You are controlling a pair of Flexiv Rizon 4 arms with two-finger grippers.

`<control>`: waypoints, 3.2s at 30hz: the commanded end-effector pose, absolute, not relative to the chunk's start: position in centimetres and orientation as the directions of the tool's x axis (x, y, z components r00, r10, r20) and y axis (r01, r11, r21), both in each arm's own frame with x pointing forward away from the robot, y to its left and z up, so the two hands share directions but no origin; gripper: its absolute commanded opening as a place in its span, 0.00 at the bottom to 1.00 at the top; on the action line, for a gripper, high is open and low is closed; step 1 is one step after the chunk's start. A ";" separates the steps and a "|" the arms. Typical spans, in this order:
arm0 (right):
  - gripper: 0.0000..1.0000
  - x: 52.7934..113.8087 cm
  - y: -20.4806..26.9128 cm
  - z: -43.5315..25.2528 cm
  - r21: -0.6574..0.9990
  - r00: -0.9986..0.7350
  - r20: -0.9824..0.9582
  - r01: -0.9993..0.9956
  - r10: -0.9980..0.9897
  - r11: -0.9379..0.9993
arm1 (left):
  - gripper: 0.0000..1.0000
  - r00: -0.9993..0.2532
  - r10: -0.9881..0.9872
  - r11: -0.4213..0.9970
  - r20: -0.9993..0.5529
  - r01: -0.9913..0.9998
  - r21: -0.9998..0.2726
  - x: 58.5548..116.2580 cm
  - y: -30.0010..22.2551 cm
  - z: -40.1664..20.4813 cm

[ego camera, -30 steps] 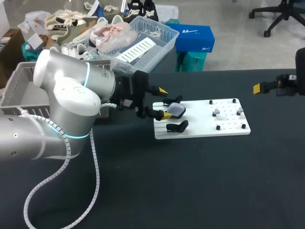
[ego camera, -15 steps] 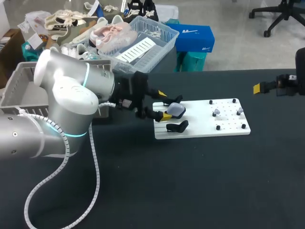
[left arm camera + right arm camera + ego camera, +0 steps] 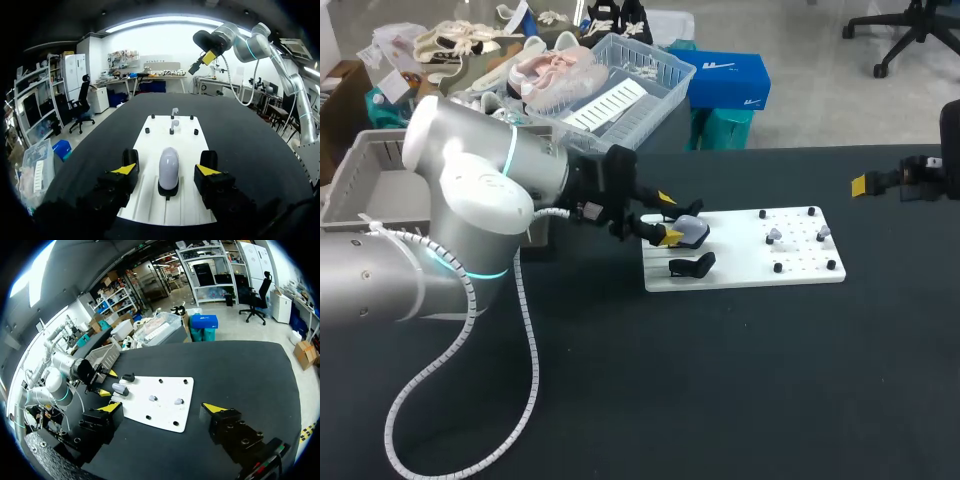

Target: Pick up each earbud case from the left stands, insert the matching earbuds, close the lid, and place the case in the box.

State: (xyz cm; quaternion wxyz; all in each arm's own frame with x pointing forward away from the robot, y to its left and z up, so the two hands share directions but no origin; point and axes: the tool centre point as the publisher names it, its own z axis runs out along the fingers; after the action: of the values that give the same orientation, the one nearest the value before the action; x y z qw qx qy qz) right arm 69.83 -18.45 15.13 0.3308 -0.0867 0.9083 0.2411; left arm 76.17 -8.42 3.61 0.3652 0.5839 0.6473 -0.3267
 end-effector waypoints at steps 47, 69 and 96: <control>1.00 69.9 -18.5 15.1 0.382 -0.766 -0.643 -0.320 0.001 0.867 | 0.44 -0.096 0.572 0.124 -0.815 0.992 -0.030 76.4 -9.0 1.8; 1.00 69.9 -18.5 15.1 0.382 -0.766 -0.643 -0.320 0.001 0.867 | 0.29 -0.108 0.572 0.111 -0.813 0.992 -0.054 76.1 -9.3 1.8; 1.00 69.9 -18.5 15.1 0.382 -0.766 -0.643 -0.320 0.001 0.867 | 0.00 -0.113 0.552 0.134 -0.826 0.990 -0.045 75.7 -8.1 3.1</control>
State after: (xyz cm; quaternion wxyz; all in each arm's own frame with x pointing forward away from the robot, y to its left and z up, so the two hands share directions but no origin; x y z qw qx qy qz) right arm 69.83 -18.45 15.13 0.3308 -0.0867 0.9083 0.2411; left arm 76.20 -8.45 2.76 0.3336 0.5755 0.6717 -0.3261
